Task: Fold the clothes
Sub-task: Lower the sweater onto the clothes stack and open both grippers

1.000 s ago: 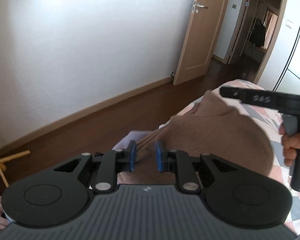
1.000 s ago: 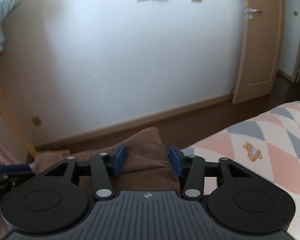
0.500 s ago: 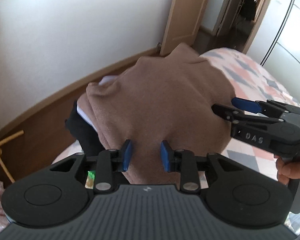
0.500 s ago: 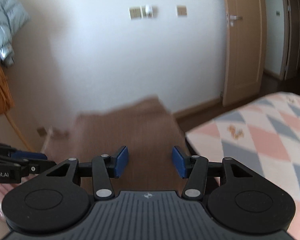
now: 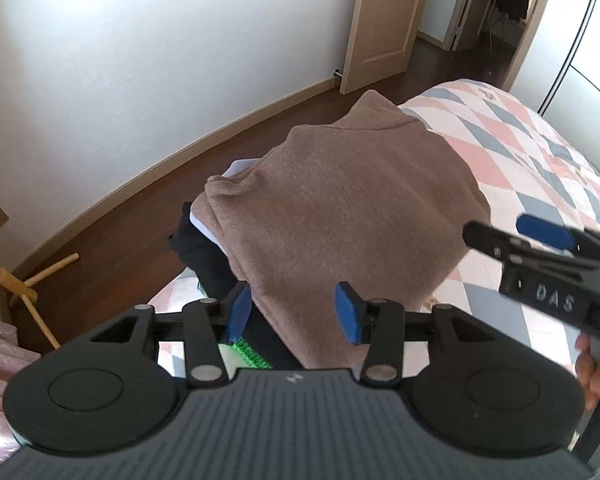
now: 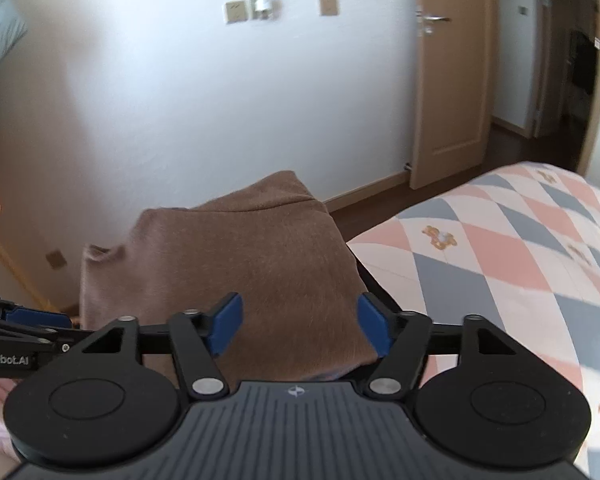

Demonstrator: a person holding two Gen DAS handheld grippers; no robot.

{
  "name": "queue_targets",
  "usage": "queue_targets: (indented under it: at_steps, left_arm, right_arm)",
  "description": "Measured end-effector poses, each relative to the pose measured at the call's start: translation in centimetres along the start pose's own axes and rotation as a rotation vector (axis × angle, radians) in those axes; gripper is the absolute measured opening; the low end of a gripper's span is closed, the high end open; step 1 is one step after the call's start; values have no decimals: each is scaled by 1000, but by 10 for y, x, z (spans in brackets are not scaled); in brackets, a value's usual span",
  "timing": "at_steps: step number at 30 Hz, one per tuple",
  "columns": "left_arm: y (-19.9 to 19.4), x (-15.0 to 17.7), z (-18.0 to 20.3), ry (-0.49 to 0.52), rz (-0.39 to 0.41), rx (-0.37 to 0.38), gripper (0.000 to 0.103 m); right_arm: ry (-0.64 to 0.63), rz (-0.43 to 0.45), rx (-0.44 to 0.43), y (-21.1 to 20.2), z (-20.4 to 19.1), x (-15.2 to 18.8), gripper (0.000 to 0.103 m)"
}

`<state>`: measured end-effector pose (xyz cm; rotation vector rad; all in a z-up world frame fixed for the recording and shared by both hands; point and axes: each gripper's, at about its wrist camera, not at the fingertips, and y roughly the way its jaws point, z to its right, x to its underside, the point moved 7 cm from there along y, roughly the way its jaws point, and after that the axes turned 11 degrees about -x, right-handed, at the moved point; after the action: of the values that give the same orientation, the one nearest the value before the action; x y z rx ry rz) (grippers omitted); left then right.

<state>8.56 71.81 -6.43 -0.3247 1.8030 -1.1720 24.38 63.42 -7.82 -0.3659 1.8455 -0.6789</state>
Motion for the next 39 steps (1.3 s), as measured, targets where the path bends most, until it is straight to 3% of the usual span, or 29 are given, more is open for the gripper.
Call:
queue_targets:
  at_steps: [9,18,24,30,32,39]
  left_arm:
    - [-39,19,-11,62,20,9,59]
    - [-67,45,-46,86,20,29,64]
    - [-85,64,-75,119,40,14,74]
    - [-104,83,-101,148,70,-3,89]
    - [-112,89,-107,158,87,-4,100]
    - [-132,111,-116,188,125,-7,102]
  right_arm:
    - [147,30,32,-50,-18,24,79]
    - [168,51,94,-89,-58,35,91]
    - [187,61,170,-103,-93,43,101]
    - [231,54,230,-116,-125,53,101]
    - [246,57,244,-122,-133,57,101]
    - [247,96,333,-151,-157,71,103]
